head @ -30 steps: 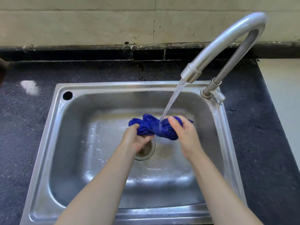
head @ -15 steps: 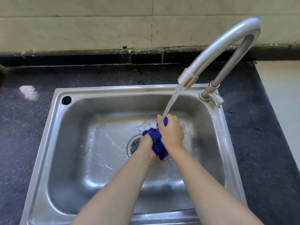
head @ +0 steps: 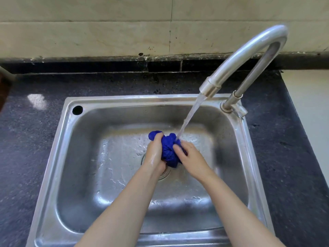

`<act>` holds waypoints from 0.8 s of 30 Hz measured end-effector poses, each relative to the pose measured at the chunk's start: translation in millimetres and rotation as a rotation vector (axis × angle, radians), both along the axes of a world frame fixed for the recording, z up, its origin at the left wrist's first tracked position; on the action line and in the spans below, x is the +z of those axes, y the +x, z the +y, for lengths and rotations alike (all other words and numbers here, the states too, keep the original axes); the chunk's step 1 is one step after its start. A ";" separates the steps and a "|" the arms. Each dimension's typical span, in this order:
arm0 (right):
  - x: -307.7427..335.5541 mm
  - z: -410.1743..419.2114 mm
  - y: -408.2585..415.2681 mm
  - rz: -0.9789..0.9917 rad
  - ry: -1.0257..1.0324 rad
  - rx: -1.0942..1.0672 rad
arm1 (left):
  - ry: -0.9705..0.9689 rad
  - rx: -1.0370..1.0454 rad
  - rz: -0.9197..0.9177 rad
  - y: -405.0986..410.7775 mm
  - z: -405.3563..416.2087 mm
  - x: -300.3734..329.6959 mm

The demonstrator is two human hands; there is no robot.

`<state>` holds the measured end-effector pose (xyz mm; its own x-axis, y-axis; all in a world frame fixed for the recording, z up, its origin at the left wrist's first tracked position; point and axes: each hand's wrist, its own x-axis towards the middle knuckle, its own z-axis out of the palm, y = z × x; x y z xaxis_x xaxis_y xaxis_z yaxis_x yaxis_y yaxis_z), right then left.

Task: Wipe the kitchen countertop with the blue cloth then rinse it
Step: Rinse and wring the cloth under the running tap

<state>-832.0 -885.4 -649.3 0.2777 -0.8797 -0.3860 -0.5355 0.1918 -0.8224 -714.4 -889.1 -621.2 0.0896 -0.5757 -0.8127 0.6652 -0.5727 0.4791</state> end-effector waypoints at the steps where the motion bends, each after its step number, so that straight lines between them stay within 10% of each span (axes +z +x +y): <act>1: -1.8 6.3 -6.8 -0.030 0.057 0.023 | -0.013 0.034 -0.003 2.8 -1.1 2.4; 9: 35.4 -30.2 -38.5 -0.441 0.199 -0.341 | -0.055 -0.221 -0.526 59.3 24.2 14.1; 14: 81.7 -44.2 -18.8 -0.275 0.130 0.164 | -0.003 -0.792 -0.892 74.7 39.0 3.8; 16: 93.4 -47.7 -10.4 -0.178 0.124 0.343 | -0.340 -0.968 -1.052 63.9 33.1 17.6; 19: 104.7 -53.9 -9.1 -0.166 0.122 0.443 | -0.702 -1.117 -0.883 43.2 12.2 43.1; 24: 87.2 -67.1 -42.0 -0.107 0.243 0.393 | -0.614 -1.022 -0.706 52.0 -6.9 54.6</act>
